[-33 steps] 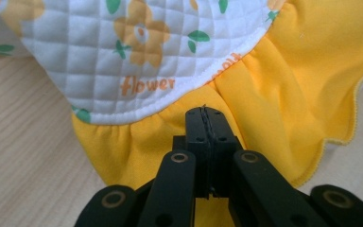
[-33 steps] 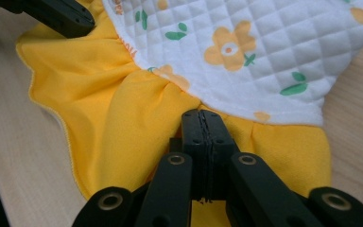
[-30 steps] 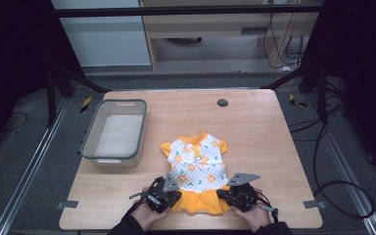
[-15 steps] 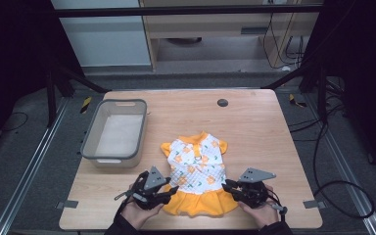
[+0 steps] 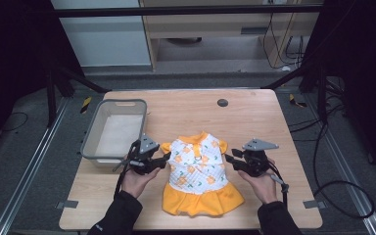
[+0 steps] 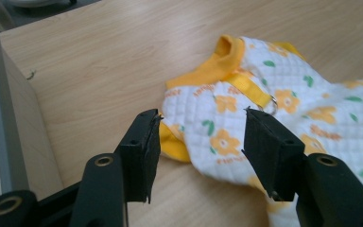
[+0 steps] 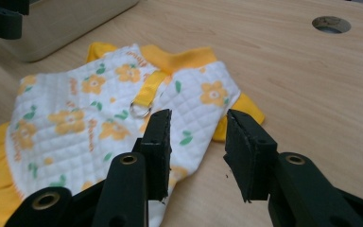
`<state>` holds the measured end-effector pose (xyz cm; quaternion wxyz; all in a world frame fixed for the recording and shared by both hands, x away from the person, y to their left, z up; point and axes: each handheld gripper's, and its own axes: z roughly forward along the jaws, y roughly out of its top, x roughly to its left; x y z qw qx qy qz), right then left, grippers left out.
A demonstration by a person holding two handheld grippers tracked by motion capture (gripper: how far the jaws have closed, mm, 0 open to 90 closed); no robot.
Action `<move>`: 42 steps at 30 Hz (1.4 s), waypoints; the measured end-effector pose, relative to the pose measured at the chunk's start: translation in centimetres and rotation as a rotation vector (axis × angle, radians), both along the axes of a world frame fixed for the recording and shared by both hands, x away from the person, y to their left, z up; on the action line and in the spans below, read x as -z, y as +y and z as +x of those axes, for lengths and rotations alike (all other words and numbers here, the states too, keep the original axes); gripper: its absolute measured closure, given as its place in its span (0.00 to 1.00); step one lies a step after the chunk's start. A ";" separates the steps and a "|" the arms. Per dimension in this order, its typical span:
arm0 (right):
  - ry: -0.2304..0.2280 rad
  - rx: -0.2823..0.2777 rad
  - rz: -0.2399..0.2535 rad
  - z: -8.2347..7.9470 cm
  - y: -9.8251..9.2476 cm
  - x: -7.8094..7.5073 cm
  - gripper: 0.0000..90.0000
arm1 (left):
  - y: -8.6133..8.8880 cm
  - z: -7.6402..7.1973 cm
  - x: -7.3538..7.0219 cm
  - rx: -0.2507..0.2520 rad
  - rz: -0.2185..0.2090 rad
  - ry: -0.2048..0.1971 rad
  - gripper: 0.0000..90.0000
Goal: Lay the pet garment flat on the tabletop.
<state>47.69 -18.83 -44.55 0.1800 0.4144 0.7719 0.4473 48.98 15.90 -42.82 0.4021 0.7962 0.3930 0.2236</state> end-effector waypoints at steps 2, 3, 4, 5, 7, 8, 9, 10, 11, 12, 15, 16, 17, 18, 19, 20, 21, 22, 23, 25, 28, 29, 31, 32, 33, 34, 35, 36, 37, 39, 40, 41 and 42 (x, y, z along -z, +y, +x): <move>0.008 0.009 -0.003 1.4 0.3 0.1 0.68 | -0.3 1.1 0.1 -0.015 0.005 0.009 0.50; 0.013 0.014 -0.008 2.1 0.5 0.2 0.68 | -0.5 1.7 0.2 -0.021 0.006 0.004 0.50; 0.022 0.023 -0.014 2.8 0.7 0.4 0.68 | -0.6 2.2 0.3 -0.029 0.013 0.011 0.50; 0.035 0.031 -0.017 3.4 0.9 0.7 0.67 | -0.7 2.7 0.5 -0.039 0.006 0.012 0.49; 0.062 0.050 -0.034 4.6 1.3 1.3 0.67 | -0.9 3.6 1.0 -0.049 0.009 0.031 0.48; 0.070 0.059 -0.053 5.2 1.5 1.6 0.67 | -1.0 4.0 1.3 -0.056 0.016 0.043 0.48; 0.074 0.072 -0.069 5.7 1.7 1.9 0.67 | -1.1 4.3 1.6 -0.061 0.031 0.049 0.48; 0.081 0.083 -0.079 6.2 1.8 2.1 0.66 | -1.2 4.6 2.0 -0.068 0.037 0.057 0.48; 0.087 0.093 -0.094 6.7 1.9 2.4 0.66 | -1.3 4.8 2.3 -0.077 0.038 0.063 0.48; 0.092 0.102 -0.102 7.1 2.0 2.7 0.65 | -1.4 5.1 2.7 -0.081 0.045 0.072 0.48; 0.114 0.125 -0.108 8.3 2.1 3.7 0.65 | -1.7 5.9 3.9 -0.098 0.053 0.115 0.48; 0.120 0.129 -0.117 8.5 2.1 4.0 0.65 | -1.7 6.1 4.2 -0.098 0.047 0.134 0.48; 0.128 0.132 -0.126 8.7 2.2 4.4 0.65 | -1.7 6.2 4.5 -0.098 0.044 0.144 0.48; 0.131 0.130 -0.133 8.9 2.3 4.7 0.65 | -1.9 6.3 4.8 -0.094 0.053 0.146 0.49; 0.136 0.131 -0.134 9.0 2.3 5.0 0.66 | -2.0 6.3 5.0 -0.093 0.051 0.149 0.50; 0.139 0.131 -0.132 9.0 2.3 5.1 0.66 | -2.1 6.3 5.2 -0.090 0.052 0.157 0.51; 0.140 0.130 -0.128 9.1 2.3 5.3 0.67 | -2.1 6.3 5.4 -0.089 0.057 0.157 0.53; 0.138 0.130 -0.130 9.1 2.3 5.5 0.68 | -2.2 6.4 5.6 -0.094 0.073 0.163 0.55; 0.132 0.129 -0.125 9.0 2.4 5.6 0.70 | -2.2 6.5 5.9 -0.098 0.083 0.178 0.57; 0.132 0.127 -0.127 8.9 2.6 5.5 0.77 | -2.4 6.5 6.4 -0.102 0.082 0.195 0.61; 0.130 0.119 -0.145 8.6 3.2 5.5 0.93 | -2.8 6.2 6.5 -0.117 0.083 0.185 0.70; 0.123 0.123 -0.158 8.4 3.4 5.5 0.95 | -3.0 6.1 6.4 -0.116 0.088 0.185 0.73; 0.125 0.120 -0.155 8.2 3.6 5.4 0.97 | -3.2 6.0 6.3 -0.117 0.093 0.188 0.83; 0.123 0.118 -0.148 8.1 3.6 5.3 0.97 | -3.2 6.0 6.3 -0.117 0.093 0.190 0.86; 0.115 0.116 -0.140 8.0 3.4 5.2 0.97 | -3.2 6.0 6.2 -0.114 0.092 0.189 0.88; 0.104 0.116 -0.120 7.9 3.3 5.0 0.97 | -3.0 6.1 6.0 -0.110 0.062 0.188 0.90; 0.090 0.119 -0.105 7.8 3.1 4.7 0.97 | -2.7 6.1 5.7 -0.112 0.027 0.176 0.91; 0.067 0.120 -0.091 7.7 2.9 4.4 0.97 | -2.5 6.2 5.3 -0.115 -0.009 0.162 0.91; 0.044 0.120 -0.070 7.7 2.7 4.0 0.97 | -2.3 6.3 4.7 -0.113 -0.022 0.142 0.91; -0.006 0.124 -0.043 7.7 2.4 3.1 0.97 | -2.5 6.5 3.4 -0.114 -0.033 0.084 0.91; -0.044 0.128 -0.035 7.7 2.3 2.6 0.97 | -2.7 6.6 2.9 -0.114 -0.037 0.055 0.91; -0.079 0.138 -0.034 7.7 2.3 2.2 0.97 | -2.8 6.6 2.4 -0.112 -0.039 0.033 0.91; -0.104 0.149 -0.037 7.7 2.4 2.0 0.97 | -3.1 6.8 1.9 -0.114 -0.044 0.010 0.91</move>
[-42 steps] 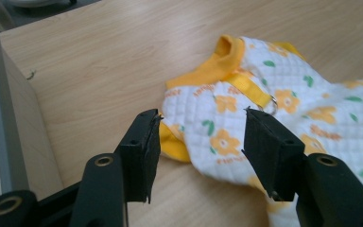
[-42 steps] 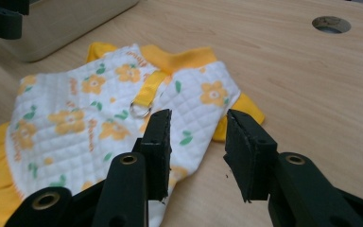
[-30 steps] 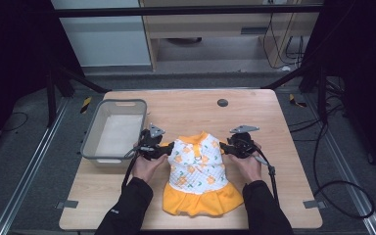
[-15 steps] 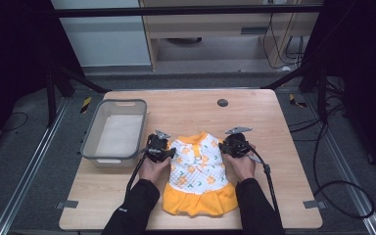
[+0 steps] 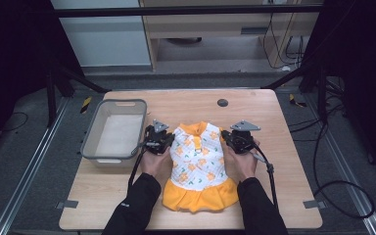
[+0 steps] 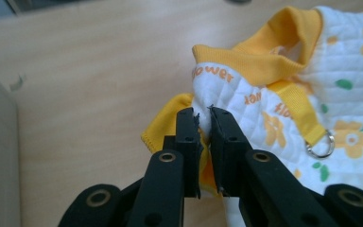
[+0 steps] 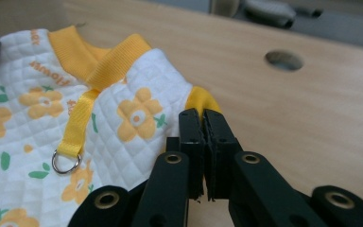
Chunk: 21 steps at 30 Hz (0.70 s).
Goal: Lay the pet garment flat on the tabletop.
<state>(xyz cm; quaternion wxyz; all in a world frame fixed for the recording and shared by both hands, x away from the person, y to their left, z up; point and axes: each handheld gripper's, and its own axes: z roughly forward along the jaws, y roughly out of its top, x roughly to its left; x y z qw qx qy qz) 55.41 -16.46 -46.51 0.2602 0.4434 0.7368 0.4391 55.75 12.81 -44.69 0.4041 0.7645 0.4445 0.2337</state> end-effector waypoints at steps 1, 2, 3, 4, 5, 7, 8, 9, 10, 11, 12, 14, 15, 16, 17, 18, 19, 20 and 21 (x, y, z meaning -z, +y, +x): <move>-0.036 0.018 -0.009 0.0 0.0 -0.3 0.97 | -0.3 0.2 -0.4 -0.009 -0.013 -0.020 0.91; -0.061 0.040 -0.009 0.0 0.0 -0.6 0.97 | -0.6 0.4 -0.8 -0.011 -0.010 -0.032 0.91; -0.087 0.066 -0.023 0.1 0.0 -0.8 0.97 | -0.9 0.8 -1.0 -0.012 -0.007 -0.037 0.91; -0.100 0.091 -0.042 0.2 0.0 -0.8 0.97 | -1.1 1.2 -1.1 -0.015 -0.004 -0.030 0.90; -0.091 0.101 -0.052 0.4 0.0 -0.8 0.95 | -1.4 1.6 -1.0 -0.019 0.005 -0.020 0.86; -0.036 0.114 -0.095 0.9 0.0 -0.4 0.90 | -1.7 2.0 -0.8 -0.040 0.031 -0.015 0.74; -0.028 0.119 -0.103 0.9 0.0 -0.4 0.87 | -1.6 2.1 -0.8 -0.039 0.022 -0.012 0.69; -0.016 0.113 -0.096 0.9 0.0 -0.4 0.85 | -1.5 2.0 -0.9 -0.032 0.011 -0.003 0.66; -0.016 0.107 -0.099 0.8 -0.2 -0.4 0.82 | -1.4 1.7 -1.0 -0.024 0.004 -0.004 0.64; -0.016 0.106 -0.102 0.6 -0.4 -0.7 0.82 | -1.2 1.6 -1.1 -0.019 0.004 -0.008 0.62; -0.018 0.101 -0.101 0.5 -0.5 -0.9 0.82 | -1.0 1.3 -1.4 -0.011 -0.002 -0.009 0.60; -0.013 0.072 -0.069 -0.1 -0.7 -1.5 0.83 | -0.5 0.5 -1.9 0.002 -0.027 -0.003 0.58; -0.012 0.050 -0.056 -0.5 -0.9 -1.9 0.83 | -0.3 0.0 -2.2 0.016 -0.029 -0.006 0.57; -0.012 0.032 -0.038 -0.9 -1.0 -2.2 0.84 | -0.1 -0.5 -2.5 0.028 -0.025 -0.009 0.57; -0.004 0.015 -0.023 -1.3 -1.1 -2.6 0.86 | 0.2 -1.0 -2.7 0.043 -0.019 0.000 0.57; -0.001 0.004 -0.011 -1.8 -1.2 -2.9 0.87 | 0.4 -1.6 -2.9 0.060 -0.019 -0.001 0.56; -0.002 -0.010 0.002 -2.4 -1.4 -3.1 0.89 | 0.6 -2.3 -3.0 0.077 -0.016 -0.005 0.57; 0.004 -0.026 0.022 -2.9 -1.5 -3.4 0.91 | 0.8 -3.0 -3.1 0.091 -0.019 0.003 0.57; 0.007 -0.036 0.034 -3.5 -1.6 -3.5 0.94 | 1.0 -3.7 -3.1 0.110 -0.015 0.013 0.57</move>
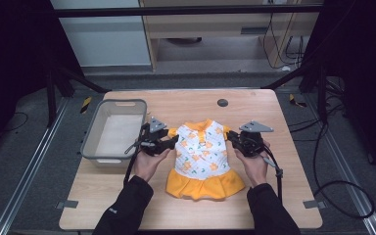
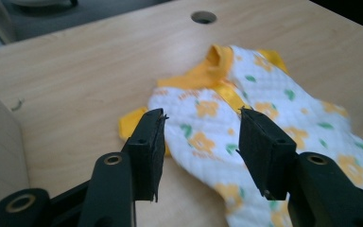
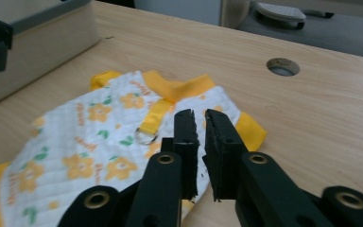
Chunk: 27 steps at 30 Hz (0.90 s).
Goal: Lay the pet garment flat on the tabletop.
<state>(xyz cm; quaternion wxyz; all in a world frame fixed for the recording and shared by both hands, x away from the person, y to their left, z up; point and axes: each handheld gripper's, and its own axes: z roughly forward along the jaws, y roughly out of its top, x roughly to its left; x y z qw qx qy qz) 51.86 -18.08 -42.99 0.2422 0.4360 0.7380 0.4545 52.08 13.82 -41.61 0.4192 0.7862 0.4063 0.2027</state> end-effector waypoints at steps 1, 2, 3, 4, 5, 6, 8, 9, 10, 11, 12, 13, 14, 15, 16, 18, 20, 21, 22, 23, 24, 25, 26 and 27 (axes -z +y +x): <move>0.007 -0.015 0.013 -0.6 -0.1 -0.1 0.96 | 0.2 -0.8 0.1 0.016 0.007 0.001 0.58; 0.017 -0.033 0.023 -1.2 -0.2 -0.2 0.99 | 0.4 -1.5 0.3 0.034 0.028 0.006 0.59; 0.024 -0.047 0.029 -1.9 -0.3 -0.1 1.00 | 0.6 -2.3 0.6 0.047 0.041 0.015 0.60; 0.033 -0.064 0.025 -2.5 -0.3 -0.1 1.00 | 0.8 -3.0 0.9 0.061 0.050 0.025 0.62; 0.037 -0.077 0.019 -3.1 -0.4 0.0 1.00 | 1.1 -3.6 1.2 0.069 0.053 0.037 0.64; 0.039 -0.090 0.018 -3.8 -0.5 0.2 1.00 | 1.3 -4.2 1.6 0.070 0.051 0.050 0.67; 0.059 -0.105 0.017 -4.9 -0.7 0.7 1.00 | 1.7 -5.2 2.3 0.080 0.046 0.070 0.70; 0.066 -0.110 0.017 -5.4 -0.8 0.9 1.00 | 2.0 -5.6 2.6 0.081 0.050 0.073 0.72; 0.074 -0.119 0.014 -5.9 -0.9 1.1 1.00 | 2.1 -6.1 2.9 0.084 0.055 0.077 0.75; 0.075 -0.124 0.009 -6.4 -1.0 1.3 1.00 | 2.3 -6.4 3.2 0.083 0.057 0.083 0.78; 0.081 -0.130 0.002 -6.7 -1.2 1.5 1.00 | 2.4 -6.7 3.4 0.092 0.061 0.086 0.80; 0.093 -0.134 0.002 -7.1 -1.4 1.7 1.00 | 2.5 -7.1 3.6 0.097 0.064 0.089 0.85; 0.099 -0.140 -0.001 -7.5 -1.6 2.0 1.00 | 2.4 -7.3 3.7 0.105 0.071 0.091 0.88; 0.107 -0.146 -0.005 -7.8 -1.7 2.3 1.00 | 2.4 -7.5 3.8 0.115 0.073 0.099 0.91; 0.120 -0.154 -0.002 -8.2 -1.8 2.6 1.00 | 2.2 -7.7 3.9 0.122 0.076 0.100 0.93; 0.139 -0.163 -0.024 -8.6 -2.0 3.4 1.00 | 1.8 -7.9 4.3 0.139 0.084 0.105 0.96; 0.163 -0.167 -0.037 -8.9 -2.1 4.1 1.00 | 1.3 -7.9 4.9 0.156 0.075 0.128 0.96; 0.175 -0.169 -0.039 -9.0 -2.2 4.4 1.00 | 1.1 -7.9 5.3 0.166 0.080 0.143 0.96; 0.186 -0.172 -0.042 -9.0 -2.2 4.7 1.00 | 0.9 -7.9 5.6 0.172 0.089 0.151 0.96; 0.193 -0.172 -0.047 -9.1 -2.2 5.0 1.00 | 0.7 -8.0 5.9 0.181 0.096 0.158 0.96; 0.201 -0.175 -0.053 -9.1 -2.1 5.3 1.00 | 0.5 -8.1 6.1 0.186 0.108 0.165 0.96; 0.205 -0.175 -0.061 -9.1 -2.1 5.5 1.00 | 0.4 -8.2 6.3 0.193 0.118 0.169 0.95; 0.212 -0.172 -0.066 -9.1 -2.0 5.7 1.00 | 0.3 -8.2 6.5 0.197 0.129 0.177 0.95; 0.219 -0.170 -0.073 -9.0 -2.0 5.9 1.00 | 0.2 -8.3 6.7 0.201 0.140 0.182 0.95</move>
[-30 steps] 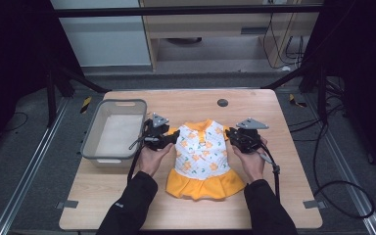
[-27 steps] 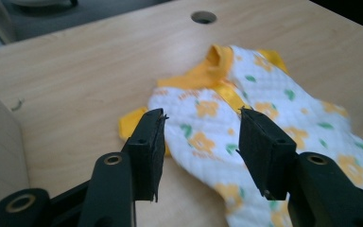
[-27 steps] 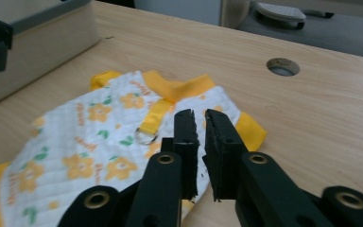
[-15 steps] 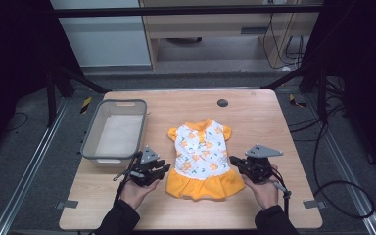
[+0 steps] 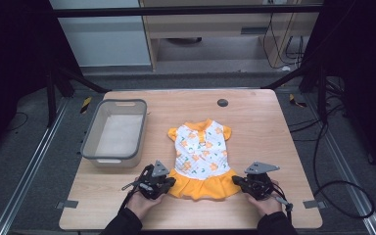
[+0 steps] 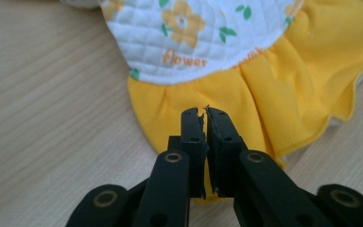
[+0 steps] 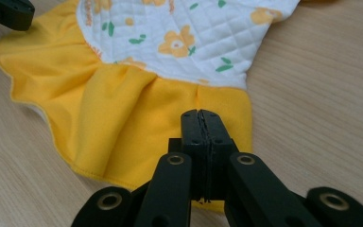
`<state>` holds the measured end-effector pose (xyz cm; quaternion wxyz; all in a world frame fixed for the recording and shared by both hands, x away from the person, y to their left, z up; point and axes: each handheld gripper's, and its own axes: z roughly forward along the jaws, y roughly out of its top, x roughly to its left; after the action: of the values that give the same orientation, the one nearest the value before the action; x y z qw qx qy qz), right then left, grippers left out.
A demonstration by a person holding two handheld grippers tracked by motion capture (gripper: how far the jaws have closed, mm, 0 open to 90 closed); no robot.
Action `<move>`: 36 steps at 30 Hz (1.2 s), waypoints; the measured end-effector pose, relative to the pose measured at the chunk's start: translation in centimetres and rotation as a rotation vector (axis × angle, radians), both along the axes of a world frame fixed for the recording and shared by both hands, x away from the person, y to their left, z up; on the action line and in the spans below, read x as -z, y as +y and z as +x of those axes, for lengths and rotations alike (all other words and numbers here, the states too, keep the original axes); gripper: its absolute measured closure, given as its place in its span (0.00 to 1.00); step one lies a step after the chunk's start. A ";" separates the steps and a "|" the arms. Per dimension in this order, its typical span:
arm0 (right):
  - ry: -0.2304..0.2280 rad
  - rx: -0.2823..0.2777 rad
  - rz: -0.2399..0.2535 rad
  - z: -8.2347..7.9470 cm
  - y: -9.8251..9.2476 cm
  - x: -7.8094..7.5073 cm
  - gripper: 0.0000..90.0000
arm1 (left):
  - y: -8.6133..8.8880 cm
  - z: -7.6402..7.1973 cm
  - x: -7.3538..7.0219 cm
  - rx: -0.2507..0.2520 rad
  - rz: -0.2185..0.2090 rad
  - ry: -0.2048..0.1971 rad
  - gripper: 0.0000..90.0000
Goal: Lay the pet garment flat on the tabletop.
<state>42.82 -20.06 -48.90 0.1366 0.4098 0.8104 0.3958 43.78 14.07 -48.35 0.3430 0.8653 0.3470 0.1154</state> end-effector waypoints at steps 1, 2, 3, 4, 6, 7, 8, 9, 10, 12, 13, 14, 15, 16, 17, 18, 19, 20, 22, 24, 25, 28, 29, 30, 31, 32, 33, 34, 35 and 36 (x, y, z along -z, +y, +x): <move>0.006 -0.002 -0.005 0.0 0.0 0.2 0.99 | -0.1 -0.1 0.2 0.005 0.017 -0.002 0.95; 0.013 -0.001 -0.011 0.0 0.0 0.3 0.99 | -0.1 -0.1 0.3 0.008 0.031 0.000 0.95; 0.013 -0.004 -0.017 0.1 -0.1 0.5 0.99 | -0.2 -0.2 0.5 0.008 0.031 0.002 0.95; 0.031 -0.001 -0.014 0.0 -0.1 0.6 0.99 | -0.2 -0.3 0.5 0.011 0.038 0.000 0.95; 0.041 -0.001 -0.022 -0.1 -0.1 0.8 0.99 | -0.2 -0.4 0.4 0.008 0.038 0.007 0.95; 0.041 -0.001 -0.022 -0.1 -0.1 0.8 0.99 | -0.2 -0.4 0.4 0.008 0.038 0.007 0.96; 0.044 -0.003 -0.029 -0.1 -0.1 0.9 0.99 | -0.1 -0.5 0.5 0.008 0.035 0.008 0.96; 0.047 -0.006 -0.032 -0.2 0.0 1.0 0.99 | -0.1 -0.6 0.5 0.009 0.035 0.007 0.95; 0.049 -0.010 -0.032 -0.3 0.0 1.0 0.99 | -0.1 -0.7 0.5 0.009 0.039 0.007 0.96; 0.062 -0.010 -0.034 -0.4 0.1 1.0 0.99 | -0.1 -1.1 0.5 0.012 0.055 0.009 0.96; 0.063 -0.015 -0.031 -0.5 0.1 1.0 0.99 | -0.2 -1.2 0.5 0.014 0.060 0.006 0.96; 0.066 -0.017 -0.031 -0.6 0.1 1.0 0.99 | -0.2 -1.4 0.5 0.017 0.071 0.002 0.96; 0.066 -0.022 -0.030 -0.6 0.1 1.0 0.99 | -0.2 -1.6 0.5 0.016 0.078 0.001 0.96; 0.069 -0.026 -0.027 -0.8 0.1 1.0 0.99 | -0.2 -1.7 0.5 0.019 0.083 -0.002 0.96; 0.070 -0.028 -0.027 -0.9 0.1 1.0 0.99 | -0.2 -1.8 0.5 0.018 0.084 -0.001 0.96; 0.074 -0.034 -0.025 -1.1 0.1 1.0 0.99 | -0.1 -1.9 0.4 0.019 0.086 -0.001 0.96; 0.077 -0.038 -0.020 -1.4 0.1 1.0 0.99 | -0.1 -2.0 0.4 0.018 0.085 0.003 0.96; 0.078 -0.045 -0.020 -1.6 0.2 1.0 0.99 | 0.0 -2.1 0.4 0.018 0.080 0.004 0.96; 0.075 -0.054 -0.024 -2.0 0.3 1.0 0.99 | 0.0 -2.3 0.4 0.016 0.077 0.012 0.96; 0.074 -0.057 -0.031 -2.1 0.4 0.9 0.97 | 0.1 -2.3 0.3 0.019 0.072 0.016 0.96; 0.075 -0.053 -0.029 -2.2 0.4 0.8 0.97 | 0.2 -2.3 0.1 0.023 0.073 0.014 0.95; 0.052 -0.055 -0.011 -2.2 0.5 0.4 0.98 | 0.6 -1.9 -1.1 0.018 0.028 -0.021 0.95; 0.040 -0.058 0.001 -2.2 0.6 0.2 0.99 | 0.7 -1.7 -1.7 0.008 0.009 -0.041 0.95; 0.023 -0.063 0.013 -2.3 0.7 0.0 0.99 | 0.9 -1.3 -2.3 0.001 -0.006 -0.056 0.95; 0.011 -0.065 0.027 -2.3 0.9 -0.2 1.00 | 1.0 -0.9 -2.9 -0.015 -0.022 -0.072 0.95; -0.005 -0.068 0.035 -2.2 1.1 -0.4 1.00 | 1.2 -0.4 -3.4 -0.026 -0.041 -0.081 0.96; -0.012 -0.070 0.043 -2.1 1.3 -0.6 1.00 | 1.3 0.0 -3.8 -0.033 -0.058 -0.086 0.97; -0.024 -0.076 0.045 -1.9 1.6 -0.7 1.00 | 1.2 0.5 -4.1 -0.041 -0.068 -0.093 0.97; -0.024 -0.078 0.057 -1.8 1.9 -0.9 1.00 | 1.1 1.0 -4.4 -0.044 -0.074 -0.101 0.97; -0.036 -0.081 0.064 -1.6 2.2 -0.9 1.00 | 0.9 1.6 -4.6 -0.047 -0.079 -0.102 0.97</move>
<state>41.23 -17.85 -47.96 0.1218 0.3734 0.8107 0.4341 45.34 14.93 -43.75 0.3915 0.8356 0.3534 0.1536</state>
